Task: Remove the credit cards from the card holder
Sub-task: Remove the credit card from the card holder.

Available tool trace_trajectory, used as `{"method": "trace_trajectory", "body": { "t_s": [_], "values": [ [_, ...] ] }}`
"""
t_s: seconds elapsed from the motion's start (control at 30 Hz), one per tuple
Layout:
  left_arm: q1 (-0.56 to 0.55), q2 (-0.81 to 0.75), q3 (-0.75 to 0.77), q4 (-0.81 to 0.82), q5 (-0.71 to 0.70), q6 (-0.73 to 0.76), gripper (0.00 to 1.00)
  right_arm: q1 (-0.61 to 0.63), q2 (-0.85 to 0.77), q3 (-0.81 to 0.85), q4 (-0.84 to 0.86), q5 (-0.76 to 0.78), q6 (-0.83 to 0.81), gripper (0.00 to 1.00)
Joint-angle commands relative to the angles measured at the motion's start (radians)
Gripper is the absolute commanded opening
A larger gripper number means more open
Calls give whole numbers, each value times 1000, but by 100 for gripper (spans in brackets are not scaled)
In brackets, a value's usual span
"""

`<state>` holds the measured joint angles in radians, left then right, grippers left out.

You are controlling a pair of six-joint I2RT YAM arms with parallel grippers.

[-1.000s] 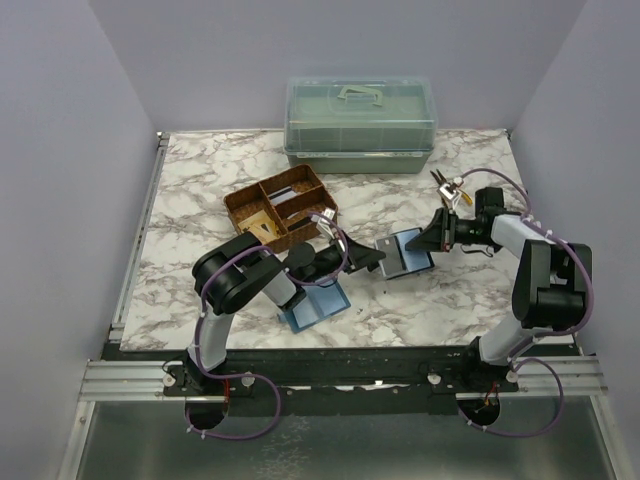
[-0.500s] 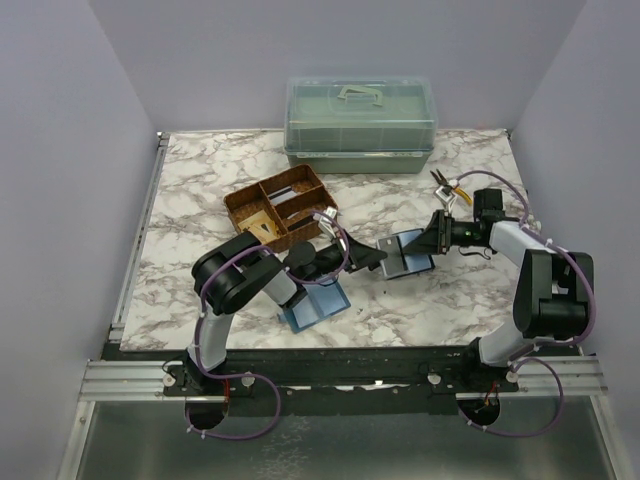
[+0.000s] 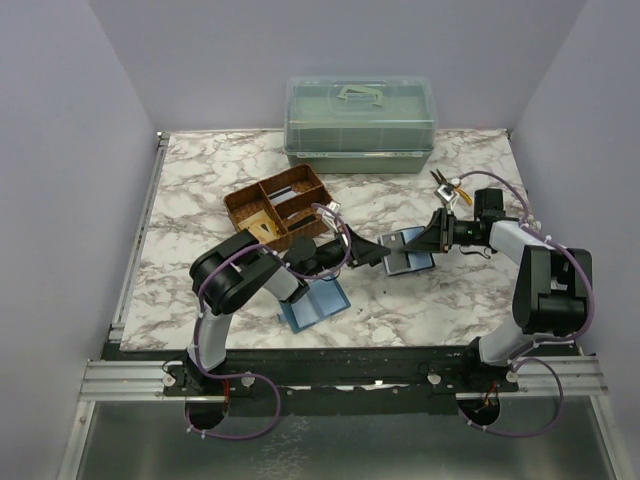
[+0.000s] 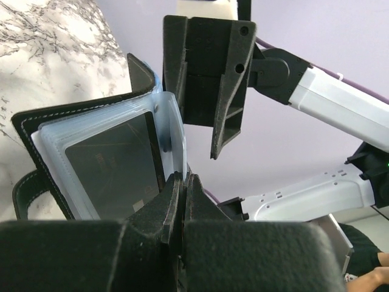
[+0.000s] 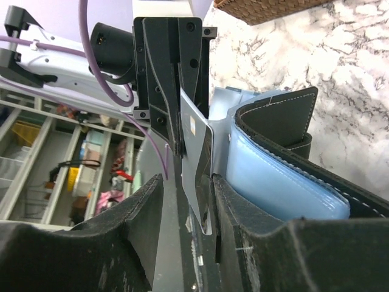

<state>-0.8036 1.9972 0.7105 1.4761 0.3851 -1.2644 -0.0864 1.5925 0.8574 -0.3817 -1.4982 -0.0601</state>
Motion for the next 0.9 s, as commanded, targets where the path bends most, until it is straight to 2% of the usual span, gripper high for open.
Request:
{"method": "trace_trajectory", "body": {
  "t_s": [0.0,0.23,0.33,0.4,0.47,0.53,0.57,0.63,0.7,0.8,0.87],
  "values": [
    [-11,-45,51,150,31,-5,0,17,43,-4,-9,-91,23,38],
    [-14,-41,70,110,32,2,0,16,32,-4,3,-116,34,18],
    [-17,-46,76,78,28,12,0,16,38,-4,7,-116,40,16],
    [-25,-63,82,25,25,41,0,16,44,-3,5,-122,36,20],
    [-33,-79,86,-19,18,64,1,16,49,0,-5,-124,26,36],
    [-35,-90,83,-52,11,77,1,16,52,5,-19,-126,14,38],
    [-36,-95,81,-64,5,83,1,16,52,6,-19,-126,14,32],
    [-39,-101,78,-87,-2,92,1,16,58,10,-17,-126,16,13],
    [-42,-105,80,-105,-6,100,1,16,65,13,-21,-136,15,3],
    [-46,-112,81,-137,-13,117,1,16,62,21,-36,-141,-2,0],
    [-47,-118,76,-149,-19,121,5,14,51,28,-51,-136,-23,0]
  ]
}}
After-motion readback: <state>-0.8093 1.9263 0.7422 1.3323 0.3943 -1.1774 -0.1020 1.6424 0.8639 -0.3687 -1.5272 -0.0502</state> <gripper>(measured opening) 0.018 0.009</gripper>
